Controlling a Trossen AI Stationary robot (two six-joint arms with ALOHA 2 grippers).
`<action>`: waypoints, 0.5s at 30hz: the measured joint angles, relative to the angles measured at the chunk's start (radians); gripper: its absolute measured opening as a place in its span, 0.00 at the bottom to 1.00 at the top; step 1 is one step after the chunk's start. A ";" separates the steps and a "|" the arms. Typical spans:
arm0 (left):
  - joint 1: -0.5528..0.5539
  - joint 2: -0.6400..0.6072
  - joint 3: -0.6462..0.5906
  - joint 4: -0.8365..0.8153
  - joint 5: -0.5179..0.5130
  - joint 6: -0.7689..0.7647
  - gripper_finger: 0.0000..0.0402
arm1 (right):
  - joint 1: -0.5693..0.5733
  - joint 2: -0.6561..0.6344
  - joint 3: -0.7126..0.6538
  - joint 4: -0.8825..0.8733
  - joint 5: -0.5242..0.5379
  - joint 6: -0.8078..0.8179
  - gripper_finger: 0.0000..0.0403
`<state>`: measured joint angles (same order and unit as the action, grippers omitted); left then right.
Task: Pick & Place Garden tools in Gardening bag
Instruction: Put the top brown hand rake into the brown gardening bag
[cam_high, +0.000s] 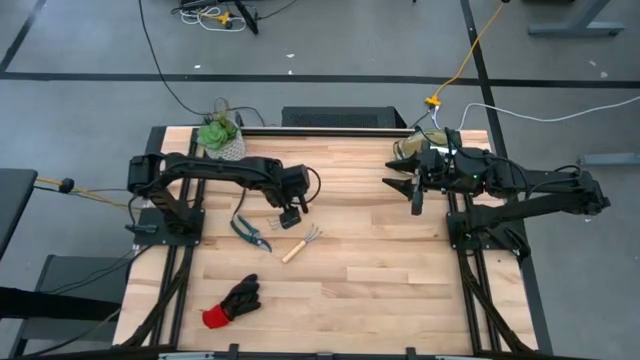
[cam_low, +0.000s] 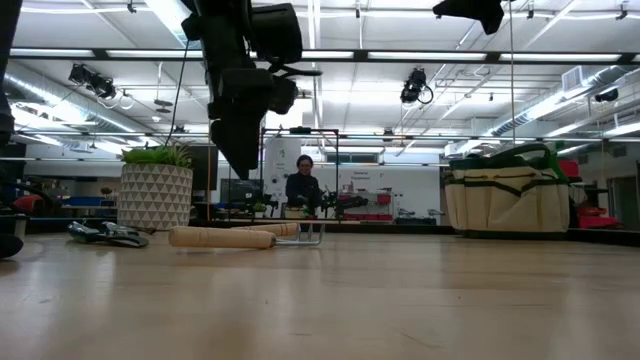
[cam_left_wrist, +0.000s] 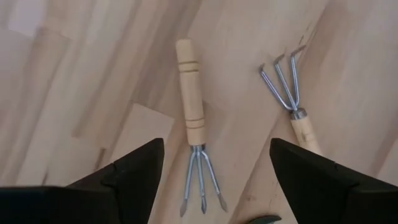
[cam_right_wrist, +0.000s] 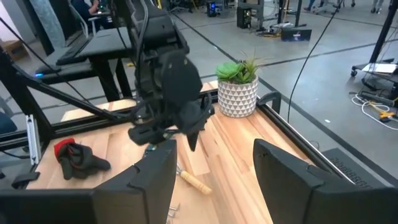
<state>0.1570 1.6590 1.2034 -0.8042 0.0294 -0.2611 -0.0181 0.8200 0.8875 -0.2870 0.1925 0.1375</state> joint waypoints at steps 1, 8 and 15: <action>-0.005 0.009 0.000 0.004 -0.005 -0.010 0.75 | 0.000 0.000 0.000 -0.001 0.000 -0.001 0.53; -0.021 0.064 0.000 0.025 -0.066 -0.052 0.75 | 0.000 0.000 0.000 -0.009 -0.001 -0.009 0.53; -0.026 0.124 0.000 0.032 -0.122 -0.070 0.75 | 0.000 0.000 0.000 -0.033 0.000 -0.021 0.53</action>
<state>0.1307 1.7830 1.2034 -0.7724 -0.0927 -0.3309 -0.0181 0.8200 0.8871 -0.3196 0.1925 0.1162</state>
